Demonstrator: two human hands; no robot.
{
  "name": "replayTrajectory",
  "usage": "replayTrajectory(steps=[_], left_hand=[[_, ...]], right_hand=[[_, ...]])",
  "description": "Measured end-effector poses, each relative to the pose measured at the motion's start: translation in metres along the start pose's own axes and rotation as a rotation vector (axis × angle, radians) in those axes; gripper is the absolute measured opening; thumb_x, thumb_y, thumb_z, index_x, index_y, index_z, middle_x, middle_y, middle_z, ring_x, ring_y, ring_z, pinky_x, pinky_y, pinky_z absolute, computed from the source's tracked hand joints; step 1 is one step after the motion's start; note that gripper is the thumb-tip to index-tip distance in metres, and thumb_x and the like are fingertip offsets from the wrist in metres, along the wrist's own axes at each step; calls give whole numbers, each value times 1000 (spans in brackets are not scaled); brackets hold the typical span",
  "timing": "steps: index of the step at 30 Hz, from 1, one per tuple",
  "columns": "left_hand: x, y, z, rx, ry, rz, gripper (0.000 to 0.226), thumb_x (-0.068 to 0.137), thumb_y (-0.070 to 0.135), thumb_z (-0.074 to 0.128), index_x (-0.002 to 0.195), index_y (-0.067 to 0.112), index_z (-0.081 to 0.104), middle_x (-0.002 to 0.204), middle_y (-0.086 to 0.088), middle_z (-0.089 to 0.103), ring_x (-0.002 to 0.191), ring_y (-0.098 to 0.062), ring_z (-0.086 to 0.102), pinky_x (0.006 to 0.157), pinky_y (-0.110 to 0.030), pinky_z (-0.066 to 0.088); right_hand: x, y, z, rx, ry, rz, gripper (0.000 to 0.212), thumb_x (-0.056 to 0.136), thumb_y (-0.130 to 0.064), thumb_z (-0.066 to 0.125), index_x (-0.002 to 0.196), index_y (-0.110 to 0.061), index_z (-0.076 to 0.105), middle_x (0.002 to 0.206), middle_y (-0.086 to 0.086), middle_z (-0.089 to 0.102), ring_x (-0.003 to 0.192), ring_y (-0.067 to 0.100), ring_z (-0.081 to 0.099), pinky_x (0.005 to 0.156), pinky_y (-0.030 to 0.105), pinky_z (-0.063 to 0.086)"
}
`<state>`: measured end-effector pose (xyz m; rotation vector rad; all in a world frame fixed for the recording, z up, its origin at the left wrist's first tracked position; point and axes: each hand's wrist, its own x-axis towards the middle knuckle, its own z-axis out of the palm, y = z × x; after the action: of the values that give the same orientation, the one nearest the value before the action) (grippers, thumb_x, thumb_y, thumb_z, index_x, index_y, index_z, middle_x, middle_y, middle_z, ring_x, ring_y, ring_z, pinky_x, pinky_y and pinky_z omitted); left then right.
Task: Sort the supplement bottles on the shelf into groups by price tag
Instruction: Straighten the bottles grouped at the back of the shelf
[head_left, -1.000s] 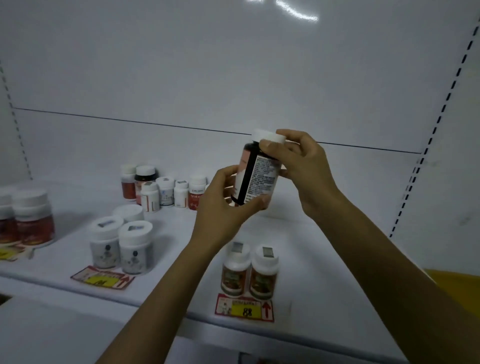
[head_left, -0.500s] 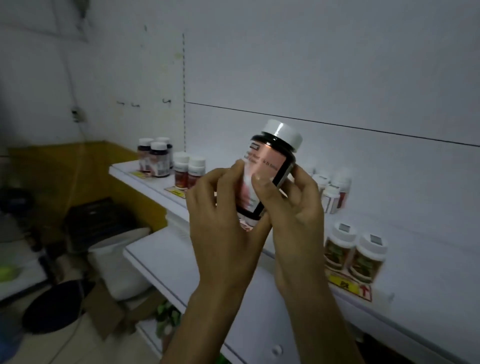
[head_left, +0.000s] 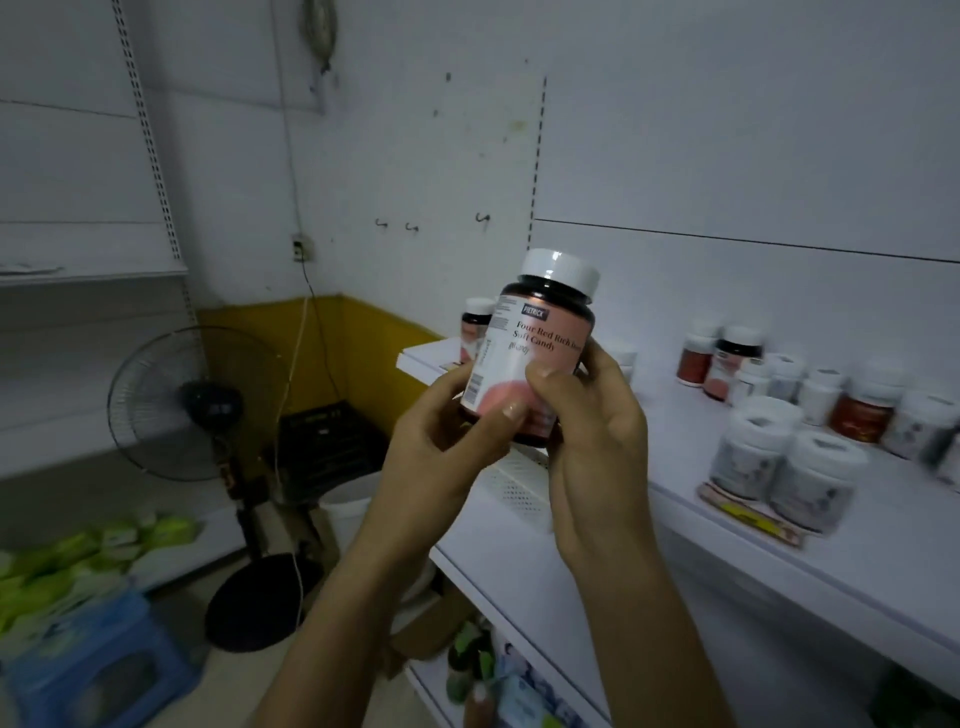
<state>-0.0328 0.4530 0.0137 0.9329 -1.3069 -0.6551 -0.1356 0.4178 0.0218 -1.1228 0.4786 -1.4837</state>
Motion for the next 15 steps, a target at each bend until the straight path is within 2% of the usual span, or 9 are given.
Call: replayTrajectory(steps=[2, 4, 8, 11, 15], left_hand=[[15, -9, -34, 13, 16, 17, 44, 71, 42, 74, 112, 34, 60, 102, 7, 70, 91, -19, 66, 72, -27, 57], [31, -18, -61, -7, 21, 40, 49, 71, 34, 73, 117, 26, 58, 106, 3, 69, 93, -17, 68, 70, -21, 55], [63, -36, -91, -68, 21, 76, 49, 69, 25, 66, 116, 20, 57, 105, 4, 69, 94, -11, 67, 70, -16, 53], [95, -55, -104, -105, 3, 83, 47, 68, 28, 66, 114, 25, 57, 102, 12, 69, 95, -7, 67, 70, -16, 53], [141, -77, -110, -140, -14, 36, 51, 68, 37, 65, 118, 24, 59, 104, 9, 69, 98, -9, 66, 74, -19, 53]], right_hand=[[14, 23, 23, 11, -37, 16, 60, 72, -22, 64, 130, -17, 52, 118, 7, 67, 103, 22, 67, 78, 31, 57], [28, 41, 41, -26, -65, 30, 58, 73, -23, 62, 130, -17, 53, 117, 6, 67, 104, 21, 67, 77, 30, 56], [58, 64, 62, -115, -64, 23, 57, 77, -25, 63, 132, -19, 51, 120, 2, 66, 109, 18, 65, 90, 38, 55], [85, 78, 71, -180, -10, 0, 50, 85, -20, 63, 133, -20, 50, 122, 2, 65, 110, 18, 64, 95, 42, 52], [131, 79, 74, -249, 38, -74, 45, 88, -23, 58, 133, -21, 51, 120, 0, 66, 107, 17, 65, 91, 38, 54]])
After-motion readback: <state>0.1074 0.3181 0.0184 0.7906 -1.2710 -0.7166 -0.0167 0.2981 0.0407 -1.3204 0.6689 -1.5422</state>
